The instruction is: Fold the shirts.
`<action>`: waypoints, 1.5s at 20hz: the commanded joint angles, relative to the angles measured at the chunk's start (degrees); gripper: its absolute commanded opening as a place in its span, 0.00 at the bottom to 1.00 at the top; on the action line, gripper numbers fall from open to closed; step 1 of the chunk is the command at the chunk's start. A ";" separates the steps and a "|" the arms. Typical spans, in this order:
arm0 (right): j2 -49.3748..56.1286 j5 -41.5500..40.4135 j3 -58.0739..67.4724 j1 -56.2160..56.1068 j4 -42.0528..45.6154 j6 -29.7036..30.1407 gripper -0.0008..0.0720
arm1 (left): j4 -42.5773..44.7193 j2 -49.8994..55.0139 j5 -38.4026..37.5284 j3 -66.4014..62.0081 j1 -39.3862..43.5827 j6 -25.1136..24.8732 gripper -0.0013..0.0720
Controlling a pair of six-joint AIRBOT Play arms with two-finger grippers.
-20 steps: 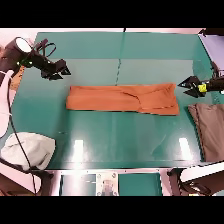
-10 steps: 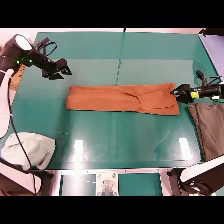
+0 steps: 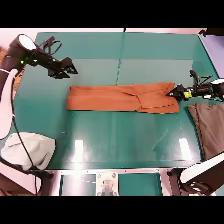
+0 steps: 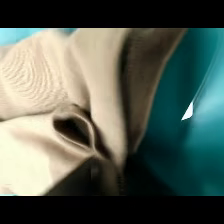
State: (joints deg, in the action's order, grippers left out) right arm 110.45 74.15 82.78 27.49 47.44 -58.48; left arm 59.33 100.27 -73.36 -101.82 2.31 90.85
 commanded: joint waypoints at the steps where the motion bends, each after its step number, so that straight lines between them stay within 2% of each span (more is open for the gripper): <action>1: 0.37 1.31 -0.04 -1.33 1.84 0.02 0.10 | -0.90 0.15 3.54 -0.07 4.42 -2.23 0.78; 2: 0.35 2.34 0.02 -1.49 1.68 0.02 0.04 | -0.92 0.22 4.63 -0.07 5.77 -3.21 0.74; 3: 0.35 3.76 0.44 -1.55 1.68 0.04 0.04 | -0.90 0.22 5.46 -0.07 6.95 -4.11 0.67; 6: 0.33 8.92 4.15 -1.51 1.66 0.02 0.06 | -0.94 0.22 5.73 -0.07 8.76 -4.35 0.67; 7: 0.33 10.47 6.25 -1.49 1.66 -0.02 0.35 | -1.20 0.22 5.42 -0.07 8.90 -4.33 0.67; 8: 0.33 11.28 8.44 -1.38 1.68 -1.22 0.69 | -1.33 0.22 5.09 -0.07 8.94 -4.33 0.67; 9: 0.33 12.07 10.86 -1.18 1.70 -2.01 0.74 | -1.33 0.22 4.74 -0.07 8.94 -4.31 0.67; 11: 0.33 13.11 15.06 -0.50 1.77 -3.50 0.75 | -1.31 0.22 4.13 -0.07 8.94 -4.33 0.67; 13: 0.33 13.14 16.26 -0.04 2.38 -3.50 0.89 | -1.31 0.22 3.93 -0.07 8.94 -4.33 0.67; 14: 0.57 13.16 16.11 0.00 3.21 -3.50 0.89 | -1.31 0.22 4.00 -0.07 8.94 -4.33 0.67; 26: 9.07 15.82 15.41 -2.43 3.61 -4.57 0.89 | -2.71 0.22 6.32 -0.07 8.94 -4.37 0.67; 27: 9.40 15.45 15.41 -2.93 3.65 -5.07 0.85 | -3.69 0.24 6.62 -0.07 8.96 -4.39 0.67; 28: 9.60 15.15 15.39 -3.43 3.63 -5.66 0.73 | -4.68 0.24 6.97 -0.07 8.96 -4.63 0.67; 29: 9.68 14.84 15.41 -3.87 3.61 -5.64 0.44 | -5.42 0.31 7.32 -0.07 9.09 -5.55 0.67; 30: 9.68 14.84 15.45 -4.15 3.52 -5.64 0.24 | -5.53 0.55 7.82 -0.07 9.57 -6.05 0.67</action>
State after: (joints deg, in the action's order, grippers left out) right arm 119.66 89.69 98.15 24.47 50.35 -63.77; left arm 55.57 100.55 -66.74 -101.82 11.42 86.00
